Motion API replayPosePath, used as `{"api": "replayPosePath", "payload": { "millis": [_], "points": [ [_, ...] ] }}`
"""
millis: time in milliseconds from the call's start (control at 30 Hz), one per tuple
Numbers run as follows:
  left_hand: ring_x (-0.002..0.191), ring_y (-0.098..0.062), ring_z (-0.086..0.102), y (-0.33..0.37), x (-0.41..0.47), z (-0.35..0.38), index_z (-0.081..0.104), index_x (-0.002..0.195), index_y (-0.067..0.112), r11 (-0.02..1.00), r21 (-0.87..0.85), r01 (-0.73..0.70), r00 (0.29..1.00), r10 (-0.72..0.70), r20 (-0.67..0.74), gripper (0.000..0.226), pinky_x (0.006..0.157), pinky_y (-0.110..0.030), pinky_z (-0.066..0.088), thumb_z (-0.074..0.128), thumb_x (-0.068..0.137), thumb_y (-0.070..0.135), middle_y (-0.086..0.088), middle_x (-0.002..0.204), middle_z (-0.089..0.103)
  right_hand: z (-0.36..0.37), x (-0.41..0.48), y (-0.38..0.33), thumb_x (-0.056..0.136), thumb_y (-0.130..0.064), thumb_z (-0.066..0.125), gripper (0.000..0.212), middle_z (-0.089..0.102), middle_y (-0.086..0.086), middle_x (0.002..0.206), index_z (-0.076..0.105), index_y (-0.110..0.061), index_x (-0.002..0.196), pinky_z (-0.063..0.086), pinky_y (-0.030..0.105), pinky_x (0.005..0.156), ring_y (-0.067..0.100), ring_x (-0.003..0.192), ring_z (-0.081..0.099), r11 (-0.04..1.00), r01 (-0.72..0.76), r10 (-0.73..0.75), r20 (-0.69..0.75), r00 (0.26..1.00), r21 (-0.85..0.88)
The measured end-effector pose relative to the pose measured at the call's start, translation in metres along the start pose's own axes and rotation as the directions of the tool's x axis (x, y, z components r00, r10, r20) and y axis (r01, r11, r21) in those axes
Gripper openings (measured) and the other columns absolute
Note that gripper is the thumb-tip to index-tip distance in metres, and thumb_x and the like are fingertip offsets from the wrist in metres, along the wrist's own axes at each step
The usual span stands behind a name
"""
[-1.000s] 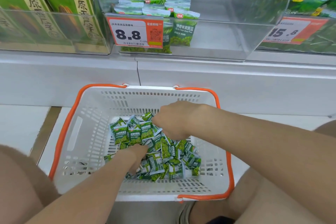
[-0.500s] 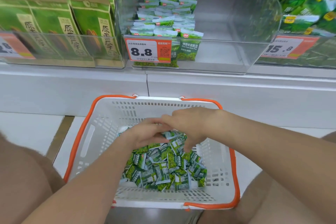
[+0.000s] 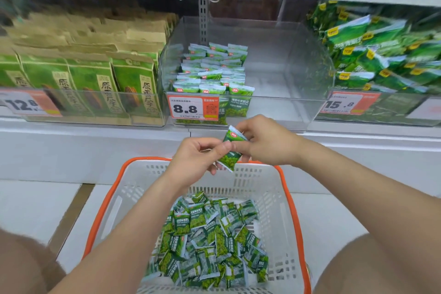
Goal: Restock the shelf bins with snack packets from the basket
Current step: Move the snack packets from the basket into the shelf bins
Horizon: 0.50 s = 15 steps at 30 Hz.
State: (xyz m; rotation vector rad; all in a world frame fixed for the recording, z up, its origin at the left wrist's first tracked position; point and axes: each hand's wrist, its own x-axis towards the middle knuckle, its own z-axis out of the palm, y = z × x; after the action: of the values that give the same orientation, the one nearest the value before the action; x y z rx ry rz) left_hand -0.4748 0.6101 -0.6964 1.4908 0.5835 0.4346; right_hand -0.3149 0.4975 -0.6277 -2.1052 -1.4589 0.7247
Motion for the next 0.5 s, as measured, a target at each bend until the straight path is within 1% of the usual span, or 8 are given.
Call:
{"api": "replayPosePath", "payload": {
  "millis": [100,200,233,300,367,433,467,500],
  "points": [
    [0.054,-0.014,0.057,0.011,-0.002,0.0,0.083,0.101,0.014,0.998,-0.005,-0.062,0.995,0.062,-0.083,0.034,0.054,-0.03,0.05,0.074,0.084,0.041,-0.009,0.098,0.079,0.005,-0.002,-0.008,0.095,-0.039,0.075,0.023,0.075,0.004,0.07,0.071,-0.017,0.1,0.063,0.042,0.068,0.015,0.061,0.075,0.995,-0.025,0.041,-0.159,0.986,0.099],
    [0.053,-0.017,0.058,0.029,-0.002,0.001,0.082,0.099,0.01,0.984,0.017,-0.175,0.972,0.175,-0.155,0.03,0.053,-0.031,0.051,0.075,0.088,0.037,-0.013,0.088,0.078,0.007,-0.003,-0.018,0.096,-0.033,0.073,0.015,0.074,0.005,0.072,0.069,-0.019,0.091,0.061,0.045,0.06,0.018,0.058,0.074,0.976,0.012,0.053,-0.292,0.955,0.218],
    [0.052,-0.017,0.059,0.035,-0.003,0.002,0.081,0.097,0.009,0.975,0.049,-0.216,0.957,0.222,-0.186,0.027,0.052,-0.031,0.051,0.074,0.092,0.034,-0.015,0.08,0.075,0.003,-0.004,-0.022,0.097,-0.033,0.072,0.015,0.074,0.004,0.071,0.068,-0.02,0.089,0.058,0.042,0.057,0.018,0.056,0.073,0.98,0.039,0.028,-0.329,0.944,0.197],
    [0.051,-0.019,0.058,0.046,-0.003,0.005,0.077,0.092,0.009,0.937,0.156,-0.313,0.9,0.345,-0.267,0.025,0.05,-0.031,0.048,0.068,0.101,0.03,-0.017,0.068,0.067,-0.01,-0.005,-0.029,0.099,-0.036,0.067,0.016,0.072,0.001,0.073,0.066,-0.021,0.094,0.052,0.035,0.063,0.019,0.058,0.071,0.992,0.126,-0.099,-0.433,0.896,0.033],
    [0.057,-0.021,0.056,0.055,-0.004,0.006,0.071,0.088,0.014,0.828,0.378,-0.414,0.773,0.539,-0.334,0.024,0.054,-0.033,0.045,0.061,0.106,0.026,-0.006,0.065,0.062,-0.03,-0.006,-0.036,0.101,-0.036,0.063,0.016,0.067,-0.003,0.071,0.064,-0.02,0.103,0.045,0.035,0.067,0.02,0.063,0.065,0.97,0.191,-0.242,-0.576,0.781,-0.149],
    [0.07,-0.022,0.053,0.063,-0.004,0.005,0.068,0.086,0.016,0.618,0.655,-0.435,0.605,0.739,-0.296,0.017,0.064,-0.037,0.043,0.062,0.101,0.019,0.003,0.072,0.058,-0.051,-0.002,-0.038,0.102,-0.032,0.062,0.017,0.063,-0.008,0.071,0.062,-0.017,0.11,0.04,0.035,0.068,0.019,0.066,0.06,0.954,0.21,-0.298,-0.672,0.677,-0.213],
    [0.078,-0.023,0.052,0.066,-0.002,0.003,0.068,0.086,0.015,0.503,0.756,-0.418,0.539,0.808,-0.24,0.012,0.07,-0.038,0.042,0.064,0.097,0.016,0.004,0.078,0.057,-0.06,0.003,-0.035,0.103,-0.031,0.062,0.018,0.061,-0.009,0.073,0.062,-0.016,0.114,0.04,0.035,0.069,0.019,0.068,0.058,0.952,0.2,-0.306,-0.688,0.658,-0.232],
    [0.086,-0.024,0.051,0.07,0.0,0.002,0.069,0.088,0.016,0.411,0.821,-0.397,0.501,0.846,-0.181,0.006,0.076,-0.04,0.042,0.066,0.094,0.015,0.004,0.085,0.057,-0.066,0.009,-0.031,0.103,-0.03,0.061,0.021,0.061,-0.007,0.077,0.061,-0.015,0.117,0.04,0.036,0.07,0.021,0.072,0.058,0.952,0.173,-0.302,-0.682,0.666,-0.253]
  ]
}}
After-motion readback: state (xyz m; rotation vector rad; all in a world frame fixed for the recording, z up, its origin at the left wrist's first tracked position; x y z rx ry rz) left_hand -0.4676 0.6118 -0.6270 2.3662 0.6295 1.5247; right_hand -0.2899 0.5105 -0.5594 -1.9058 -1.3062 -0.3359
